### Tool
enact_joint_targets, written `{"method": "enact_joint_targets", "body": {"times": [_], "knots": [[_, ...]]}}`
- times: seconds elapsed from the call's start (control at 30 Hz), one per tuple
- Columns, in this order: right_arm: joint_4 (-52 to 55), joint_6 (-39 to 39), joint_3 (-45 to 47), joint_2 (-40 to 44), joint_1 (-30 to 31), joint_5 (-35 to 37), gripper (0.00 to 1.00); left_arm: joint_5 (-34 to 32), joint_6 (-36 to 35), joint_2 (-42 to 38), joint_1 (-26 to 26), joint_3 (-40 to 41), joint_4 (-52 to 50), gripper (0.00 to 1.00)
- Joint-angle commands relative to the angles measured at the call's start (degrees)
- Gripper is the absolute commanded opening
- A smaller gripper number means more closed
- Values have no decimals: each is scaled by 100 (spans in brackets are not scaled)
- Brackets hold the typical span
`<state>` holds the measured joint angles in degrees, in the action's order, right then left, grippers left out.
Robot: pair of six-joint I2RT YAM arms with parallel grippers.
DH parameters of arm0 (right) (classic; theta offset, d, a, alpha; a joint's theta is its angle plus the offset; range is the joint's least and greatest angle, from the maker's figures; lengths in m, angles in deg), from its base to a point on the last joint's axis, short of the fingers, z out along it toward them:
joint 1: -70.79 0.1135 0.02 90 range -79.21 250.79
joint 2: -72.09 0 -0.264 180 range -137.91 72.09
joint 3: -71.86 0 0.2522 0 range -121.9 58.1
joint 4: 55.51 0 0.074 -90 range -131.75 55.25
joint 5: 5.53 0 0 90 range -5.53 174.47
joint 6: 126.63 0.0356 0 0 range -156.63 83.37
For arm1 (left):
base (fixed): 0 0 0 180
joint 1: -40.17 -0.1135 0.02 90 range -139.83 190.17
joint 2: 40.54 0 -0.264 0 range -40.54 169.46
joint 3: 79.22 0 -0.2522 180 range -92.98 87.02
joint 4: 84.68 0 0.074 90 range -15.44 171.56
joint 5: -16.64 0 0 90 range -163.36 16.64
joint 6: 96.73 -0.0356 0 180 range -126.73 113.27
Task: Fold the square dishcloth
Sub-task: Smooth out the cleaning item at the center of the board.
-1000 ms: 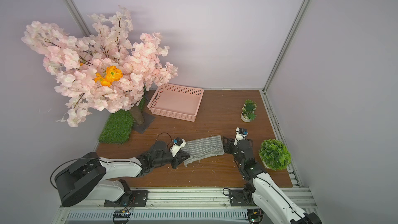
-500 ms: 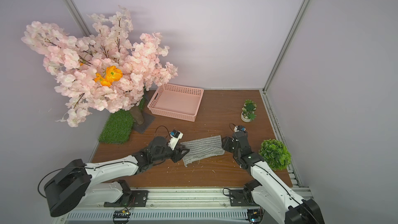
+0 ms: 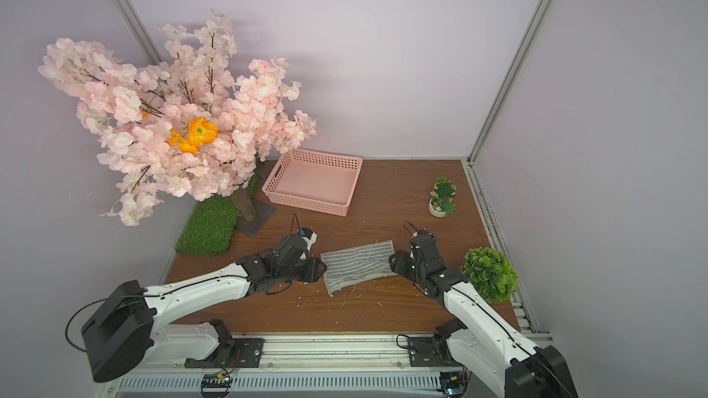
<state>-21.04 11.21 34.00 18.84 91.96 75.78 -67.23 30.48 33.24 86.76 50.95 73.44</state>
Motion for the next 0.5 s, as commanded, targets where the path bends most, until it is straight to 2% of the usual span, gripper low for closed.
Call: {"method": "enact_joint_targets", "body": {"times": [0.0, 0.23, 0.47], "knots": [[-305, 119, 77, -88, 107, -193, 57, 205, 172, 131, 68, 75, -41, 43], [-682, 217, 359, -226, 183, -206, 57, 358, 227, 387, 149, 166, 315, 43], [-709, 224, 421, -96, 221, -50, 42, 538, 224, 546, 174, 152, 457, 39]]}}
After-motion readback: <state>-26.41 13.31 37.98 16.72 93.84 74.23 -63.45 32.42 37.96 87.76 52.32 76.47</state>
